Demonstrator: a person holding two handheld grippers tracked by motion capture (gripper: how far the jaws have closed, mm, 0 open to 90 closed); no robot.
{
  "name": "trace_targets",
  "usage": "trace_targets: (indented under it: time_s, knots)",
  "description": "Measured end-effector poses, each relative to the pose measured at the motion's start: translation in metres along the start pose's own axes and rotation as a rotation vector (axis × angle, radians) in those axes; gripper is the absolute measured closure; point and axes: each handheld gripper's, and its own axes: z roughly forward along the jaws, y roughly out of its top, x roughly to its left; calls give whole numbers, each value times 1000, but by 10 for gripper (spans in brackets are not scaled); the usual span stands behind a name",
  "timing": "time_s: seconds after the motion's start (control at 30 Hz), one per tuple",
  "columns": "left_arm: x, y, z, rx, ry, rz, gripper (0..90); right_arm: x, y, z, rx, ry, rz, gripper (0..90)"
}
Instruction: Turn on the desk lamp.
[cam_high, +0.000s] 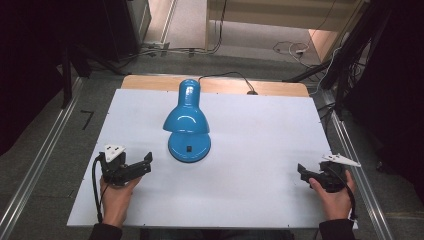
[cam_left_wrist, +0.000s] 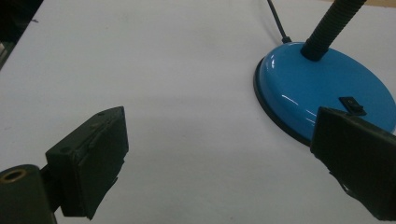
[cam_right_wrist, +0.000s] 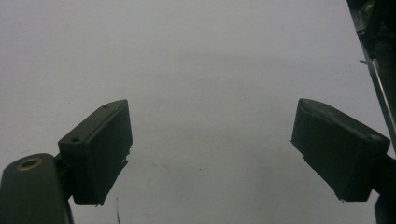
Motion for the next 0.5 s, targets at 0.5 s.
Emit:
trace_targets:
  time_s: [0.5]
  knots:
    - [-5, 4, 4, -8, -29, -14, 50, 0, 0, 1, 9, 7, 5, 111]
